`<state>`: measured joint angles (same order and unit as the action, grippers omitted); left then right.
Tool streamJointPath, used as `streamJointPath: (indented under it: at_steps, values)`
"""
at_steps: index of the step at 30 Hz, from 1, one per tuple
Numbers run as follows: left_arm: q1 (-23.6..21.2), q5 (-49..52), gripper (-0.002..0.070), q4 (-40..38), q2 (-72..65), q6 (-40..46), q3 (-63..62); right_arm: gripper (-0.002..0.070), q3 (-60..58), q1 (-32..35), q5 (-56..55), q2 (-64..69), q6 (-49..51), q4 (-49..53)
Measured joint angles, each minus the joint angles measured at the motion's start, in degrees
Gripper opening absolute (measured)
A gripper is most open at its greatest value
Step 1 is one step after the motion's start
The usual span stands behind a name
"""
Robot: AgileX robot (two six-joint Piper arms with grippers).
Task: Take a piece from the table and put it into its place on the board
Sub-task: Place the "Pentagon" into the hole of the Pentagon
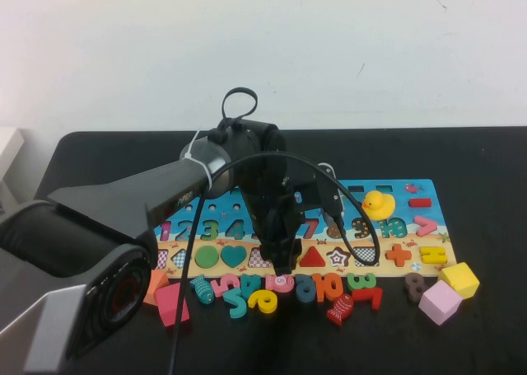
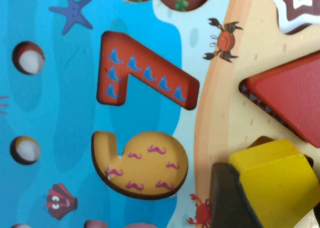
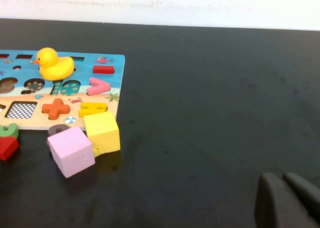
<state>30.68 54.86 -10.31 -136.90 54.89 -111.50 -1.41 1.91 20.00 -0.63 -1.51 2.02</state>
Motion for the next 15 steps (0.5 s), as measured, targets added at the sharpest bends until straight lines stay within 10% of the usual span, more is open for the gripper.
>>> streamJointPath:
  at_steps: [15]
  values:
    - [0.0,1.1,0.0309,0.0,0.0,8.3,0.0,0.0019,0.0,0.0,0.0,0.0,0.0,0.0]
